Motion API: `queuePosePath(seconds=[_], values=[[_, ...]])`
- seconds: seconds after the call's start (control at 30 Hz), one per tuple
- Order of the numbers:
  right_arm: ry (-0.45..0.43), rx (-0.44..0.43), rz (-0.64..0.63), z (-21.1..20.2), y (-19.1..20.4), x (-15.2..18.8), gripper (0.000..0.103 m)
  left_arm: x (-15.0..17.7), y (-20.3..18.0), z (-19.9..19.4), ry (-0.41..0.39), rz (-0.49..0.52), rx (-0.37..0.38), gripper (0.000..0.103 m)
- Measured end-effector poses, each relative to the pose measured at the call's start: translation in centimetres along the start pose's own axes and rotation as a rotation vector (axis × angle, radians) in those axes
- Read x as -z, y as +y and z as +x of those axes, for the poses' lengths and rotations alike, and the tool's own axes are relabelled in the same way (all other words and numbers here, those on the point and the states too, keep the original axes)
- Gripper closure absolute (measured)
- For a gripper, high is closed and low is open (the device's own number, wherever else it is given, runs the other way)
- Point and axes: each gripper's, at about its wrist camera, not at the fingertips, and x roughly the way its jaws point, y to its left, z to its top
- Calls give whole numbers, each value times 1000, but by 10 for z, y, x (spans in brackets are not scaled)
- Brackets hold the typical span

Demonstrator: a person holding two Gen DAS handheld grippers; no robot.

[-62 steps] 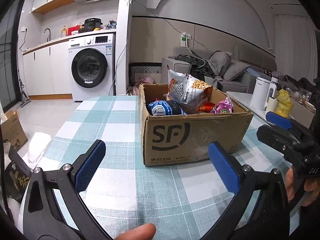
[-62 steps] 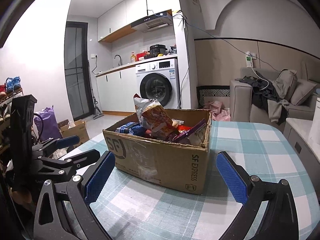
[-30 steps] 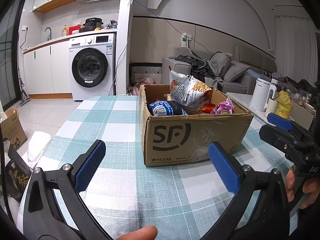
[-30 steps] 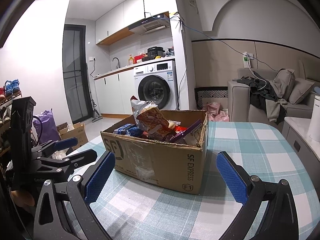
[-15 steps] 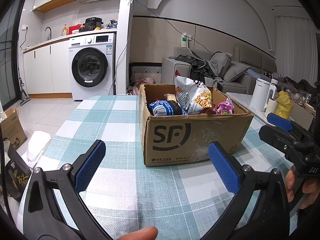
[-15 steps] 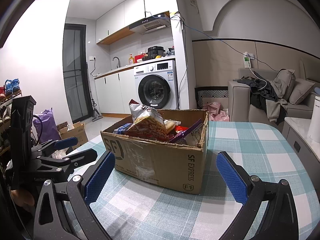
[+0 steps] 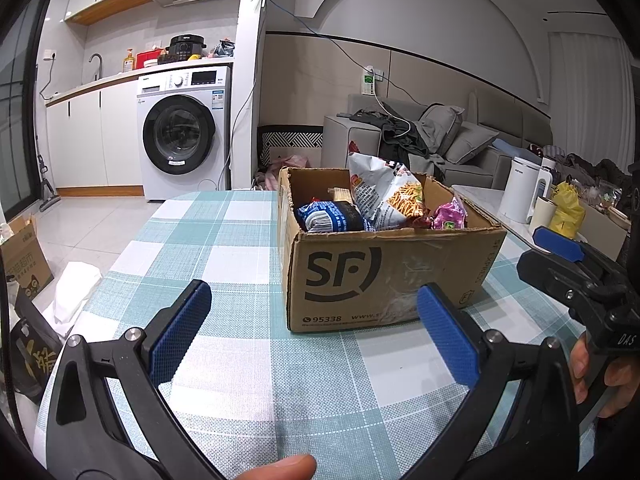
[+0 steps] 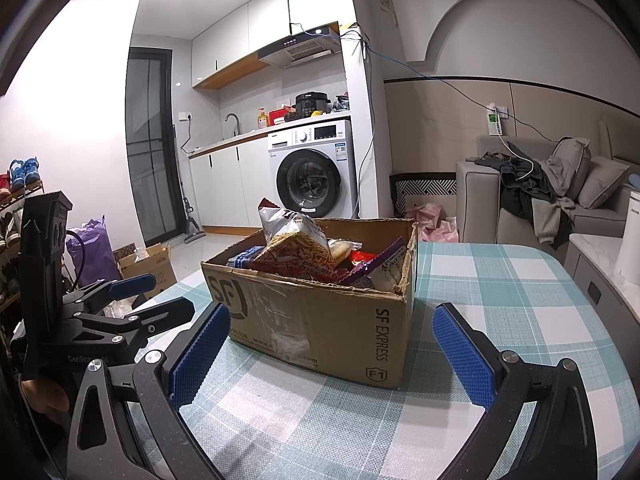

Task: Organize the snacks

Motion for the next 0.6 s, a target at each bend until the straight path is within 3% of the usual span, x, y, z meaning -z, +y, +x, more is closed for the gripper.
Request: queuePosePath(seconds=[0.6], values=[[0, 0, -1, 0, 0, 0, 0, 1, 1, -1, 0, -4, 1, 0]])
